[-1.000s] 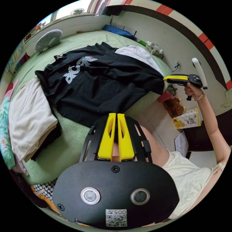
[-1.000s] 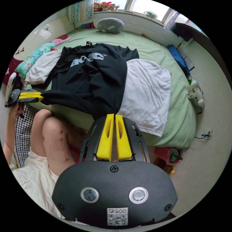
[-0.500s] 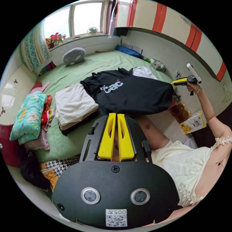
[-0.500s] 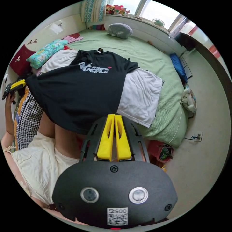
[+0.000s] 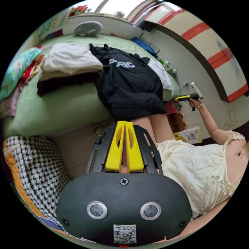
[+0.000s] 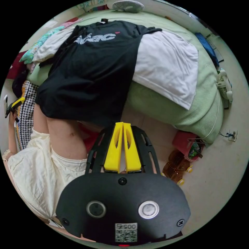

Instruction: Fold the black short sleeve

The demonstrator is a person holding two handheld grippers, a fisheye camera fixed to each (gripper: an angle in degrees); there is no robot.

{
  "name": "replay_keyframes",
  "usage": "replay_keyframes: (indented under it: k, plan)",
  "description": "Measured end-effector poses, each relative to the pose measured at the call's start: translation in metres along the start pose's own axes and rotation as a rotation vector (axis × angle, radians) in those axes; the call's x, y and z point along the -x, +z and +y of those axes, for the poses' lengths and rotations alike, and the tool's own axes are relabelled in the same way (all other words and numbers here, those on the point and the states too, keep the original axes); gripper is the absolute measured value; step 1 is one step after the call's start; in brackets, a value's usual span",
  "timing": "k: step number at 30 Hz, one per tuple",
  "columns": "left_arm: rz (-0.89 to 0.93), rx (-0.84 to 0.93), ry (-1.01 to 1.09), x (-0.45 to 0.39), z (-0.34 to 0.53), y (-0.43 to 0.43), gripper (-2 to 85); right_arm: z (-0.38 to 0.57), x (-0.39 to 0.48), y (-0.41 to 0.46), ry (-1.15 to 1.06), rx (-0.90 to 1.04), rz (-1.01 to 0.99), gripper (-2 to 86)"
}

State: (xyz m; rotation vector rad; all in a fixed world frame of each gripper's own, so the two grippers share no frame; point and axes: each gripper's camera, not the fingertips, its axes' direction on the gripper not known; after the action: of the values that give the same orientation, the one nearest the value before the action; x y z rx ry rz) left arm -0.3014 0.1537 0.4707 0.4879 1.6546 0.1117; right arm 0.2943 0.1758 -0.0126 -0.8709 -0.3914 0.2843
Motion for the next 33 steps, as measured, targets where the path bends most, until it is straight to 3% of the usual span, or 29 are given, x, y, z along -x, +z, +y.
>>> replay_keyframes:
  k: [6,13,20,24,29,33]
  plan:
    - [-0.129,-0.087,-0.114,0.035,-0.019,-0.030,-0.6,-0.018,-0.005,-0.005,0.011,-0.093,-0.046,-1.3]
    - [-0.159,-0.334,-0.152,0.042,-0.137,-0.047,-0.7,-0.112,0.068,-0.048,-0.056,-0.390,-0.076,-1.2]
    - [-0.242,-0.403,-0.184,0.059,-0.260,-0.022,-0.7,-0.251,0.149,-0.052,-0.019,-0.585,-0.158,0.4]
    - [-0.251,-0.338,-0.229,0.087,-0.292,0.010,-0.7,-0.318,0.156,-0.012,0.068,-0.551,-0.348,3.1]
    - [-0.230,-0.273,-0.331,0.132,-0.286,0.041,-0.7,-0.371,0.155,0.038,0.098,-0.573,-0.381,7.7]
    - [-0.191,-0.380,-0.252,0.139,-0.292,0.018,-0.7,-0.385,0.145,0.064,0.176,-0.570,-0.527,7.2]
